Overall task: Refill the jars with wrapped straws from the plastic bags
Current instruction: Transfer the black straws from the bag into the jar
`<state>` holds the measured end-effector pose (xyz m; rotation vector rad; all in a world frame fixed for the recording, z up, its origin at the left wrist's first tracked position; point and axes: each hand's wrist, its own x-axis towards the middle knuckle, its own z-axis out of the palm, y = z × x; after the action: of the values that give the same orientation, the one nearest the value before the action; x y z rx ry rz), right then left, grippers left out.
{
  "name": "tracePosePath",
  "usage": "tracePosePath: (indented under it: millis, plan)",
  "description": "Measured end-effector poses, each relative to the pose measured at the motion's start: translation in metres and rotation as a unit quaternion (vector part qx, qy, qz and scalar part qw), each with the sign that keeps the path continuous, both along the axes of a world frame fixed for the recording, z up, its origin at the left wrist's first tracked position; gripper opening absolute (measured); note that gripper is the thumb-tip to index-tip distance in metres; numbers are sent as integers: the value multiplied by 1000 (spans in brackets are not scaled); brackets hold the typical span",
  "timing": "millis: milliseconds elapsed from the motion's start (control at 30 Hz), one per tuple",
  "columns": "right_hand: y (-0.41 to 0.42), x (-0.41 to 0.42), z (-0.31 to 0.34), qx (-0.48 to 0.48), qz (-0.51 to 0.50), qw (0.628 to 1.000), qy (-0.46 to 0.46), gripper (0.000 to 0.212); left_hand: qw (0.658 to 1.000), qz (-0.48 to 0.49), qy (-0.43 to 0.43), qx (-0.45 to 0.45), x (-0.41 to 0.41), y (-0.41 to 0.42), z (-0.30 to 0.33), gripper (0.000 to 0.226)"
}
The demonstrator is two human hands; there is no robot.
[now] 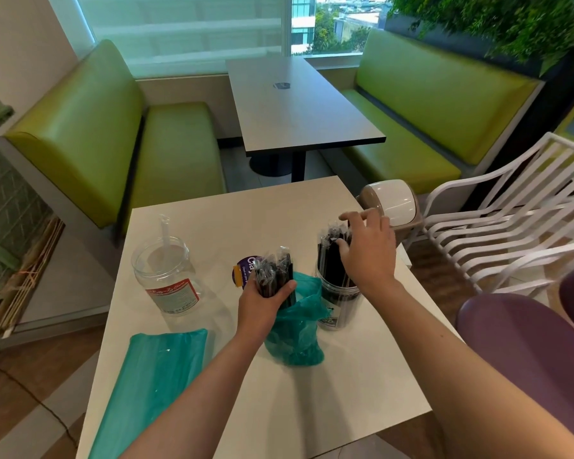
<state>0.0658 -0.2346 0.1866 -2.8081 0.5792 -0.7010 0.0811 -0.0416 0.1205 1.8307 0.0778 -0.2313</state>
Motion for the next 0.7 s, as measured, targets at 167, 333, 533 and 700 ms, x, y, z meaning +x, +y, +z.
tracePosePath:
  millis: [167, 333, 533, 700]
  plan:
    - [-13, 12, -15, 78, 51, 993, 67, 43, 1000, -1, 0, 4, 0, -1, 0, 79]
    - [-15, 18, -22, 98, 68, 985, 127, 83, 1000, -1, 1, 4, 0, -1, -1, 79]
    - [-16, 27, -23, 63, 100, 983, 139, 56, 1000, 1, 1, -6, -1, 2, -1, 75]
    - [-19, 28, -24, 62, 125, 982, 128, 45, 1000, 4, 2, -11, -3, 2, 0, 75]
